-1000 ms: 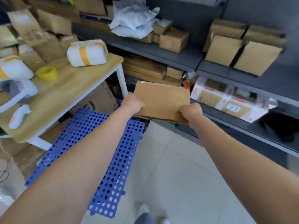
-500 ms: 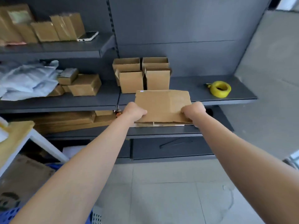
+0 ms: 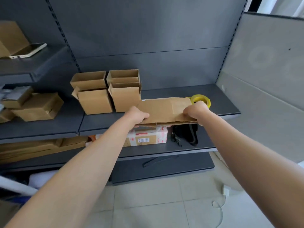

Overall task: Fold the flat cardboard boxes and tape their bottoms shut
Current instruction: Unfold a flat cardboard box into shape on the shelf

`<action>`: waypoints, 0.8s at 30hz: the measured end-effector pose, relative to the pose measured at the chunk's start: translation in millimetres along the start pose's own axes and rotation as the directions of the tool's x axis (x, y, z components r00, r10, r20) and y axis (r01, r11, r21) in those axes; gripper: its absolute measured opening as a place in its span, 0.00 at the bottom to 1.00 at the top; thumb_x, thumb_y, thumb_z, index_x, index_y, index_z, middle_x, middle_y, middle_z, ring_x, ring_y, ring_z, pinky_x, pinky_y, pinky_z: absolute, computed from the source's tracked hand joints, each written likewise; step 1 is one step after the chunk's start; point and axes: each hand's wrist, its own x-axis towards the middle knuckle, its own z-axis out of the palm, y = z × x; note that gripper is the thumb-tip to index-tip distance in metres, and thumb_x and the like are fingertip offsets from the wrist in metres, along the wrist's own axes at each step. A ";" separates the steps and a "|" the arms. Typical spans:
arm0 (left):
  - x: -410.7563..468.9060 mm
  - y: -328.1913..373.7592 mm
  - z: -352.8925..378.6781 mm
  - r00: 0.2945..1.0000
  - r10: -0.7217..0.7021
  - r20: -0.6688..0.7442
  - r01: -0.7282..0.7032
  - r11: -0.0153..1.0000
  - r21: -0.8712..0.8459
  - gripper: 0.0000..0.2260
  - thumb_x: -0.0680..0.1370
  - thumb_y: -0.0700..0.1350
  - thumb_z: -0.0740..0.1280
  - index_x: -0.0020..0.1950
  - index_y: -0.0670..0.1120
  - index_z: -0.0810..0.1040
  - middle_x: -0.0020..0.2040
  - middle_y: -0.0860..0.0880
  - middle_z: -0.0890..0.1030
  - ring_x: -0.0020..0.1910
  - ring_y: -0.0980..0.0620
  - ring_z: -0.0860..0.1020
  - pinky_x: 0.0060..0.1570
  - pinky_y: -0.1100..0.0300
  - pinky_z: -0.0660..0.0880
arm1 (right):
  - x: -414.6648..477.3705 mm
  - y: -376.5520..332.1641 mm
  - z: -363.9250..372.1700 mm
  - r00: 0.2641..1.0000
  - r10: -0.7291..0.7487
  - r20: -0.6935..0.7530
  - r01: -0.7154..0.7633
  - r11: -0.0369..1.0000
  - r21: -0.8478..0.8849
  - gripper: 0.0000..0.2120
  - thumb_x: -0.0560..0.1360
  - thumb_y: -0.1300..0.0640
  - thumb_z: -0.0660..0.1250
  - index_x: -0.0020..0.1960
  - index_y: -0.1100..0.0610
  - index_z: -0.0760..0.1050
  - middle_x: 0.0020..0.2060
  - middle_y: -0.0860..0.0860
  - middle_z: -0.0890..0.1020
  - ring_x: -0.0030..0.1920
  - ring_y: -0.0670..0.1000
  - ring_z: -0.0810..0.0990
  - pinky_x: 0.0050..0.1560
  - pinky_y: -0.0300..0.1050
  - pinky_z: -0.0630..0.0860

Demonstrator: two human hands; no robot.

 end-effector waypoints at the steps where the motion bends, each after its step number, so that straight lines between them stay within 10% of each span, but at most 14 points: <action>1: 8.6 5.3 2.9 1.000 -0.007 -0.001 0.007 1.000 0.002 0.19 0.78 0.47 0.67 0.65 0.38 0.69 0.50 0.45 0.73 0.47 0.48 0.71 0.45 0.57 0.68 | 11.7 0.0 -2.3 1.000 0.011 0.011 -0.010 1.000 -0.025 0.15 0.79 0.57 0.63 0.36 0.60 0.64 0.34 0.53 0.67 0.47 0.54 0.71 0.47 0.44 0.68; 10: 106.8 46.0 9.9 0.999 -0.013 0.048 0.010 0.999 0.050 0.13 0.77 0.48 0.67 0.56 0.41 0.75 0.47 0.44 0.76 0.45 0.49 0.77 0.45 0.60 0.78 | 99.7 -22.0 -18.7 0.998 0.029 0.052 -0.027 0.999 -0.030 0.08 0.76 0.57 0.65 0.45 0.63 0.70 0.39 0.55 0.73 0.44 0.55 0.73 0.45 0.45 0.71; 18: 159.8 78.4 11.7 0.993 -0.082 0.081 0.067 0.982 0.176 0.10 0.77 0.49 0.67 0.41 0.44 0.73 0.42 0.45 0.73 0.41 0.50 0.74 0.35 0.64 0.74 | 168.9 -28.5 -36.2 0.967 0.065 0.247 -0.120 0.969 0.215 0.10 0.75 0.63 0.67 0.38 0.57 0.69 0.35 0.52 0.74 0.28 0.48 0.75 0.18 0.34 0.70; 24: 180.7 102.6 20.4 0.978 -0.187 0.088 0.160 0.955 0.248 0.11 0.78 0.49 0.65 0.40 0.44 0.72 0.41 0.45 0.71 0.33 0.50 0.73 0.34 0.63 0.73 | 216.0 -36.4 -54.8 0.879 0.152 0.452 -0.215 0.973 0.090 0.14 0.80 0.55 0.57 0.38 0.59 0.72 0.23 0.51 0.76 0.26 0.47 0.71 0.26 0.34 0.62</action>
